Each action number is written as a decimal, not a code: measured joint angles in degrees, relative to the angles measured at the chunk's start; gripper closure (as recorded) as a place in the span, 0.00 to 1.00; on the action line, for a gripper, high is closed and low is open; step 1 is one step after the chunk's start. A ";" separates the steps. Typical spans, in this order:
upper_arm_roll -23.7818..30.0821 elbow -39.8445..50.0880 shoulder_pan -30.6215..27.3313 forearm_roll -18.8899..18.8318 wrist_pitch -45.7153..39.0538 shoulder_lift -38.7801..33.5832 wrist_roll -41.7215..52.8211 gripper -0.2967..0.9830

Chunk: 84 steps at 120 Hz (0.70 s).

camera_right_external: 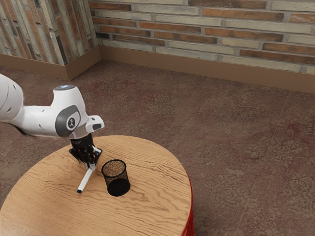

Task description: Put the marker into the pen holder.

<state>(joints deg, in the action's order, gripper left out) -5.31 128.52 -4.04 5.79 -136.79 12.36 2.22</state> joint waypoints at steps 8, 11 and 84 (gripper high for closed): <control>0.00 0.00 0.03 -0.96 -0.02 -1.86 -0.25 0.84; -0.02 0.00 0.03 -1.41 -0.04 -2.62 -0.33 0.84; 13.84 12.15 -0.01 -7.52 -7.70 -29.20 -3.08 0.85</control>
<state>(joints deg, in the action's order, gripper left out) 8.52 140.67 -4.05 -1.73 -144.49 -16.83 -0.86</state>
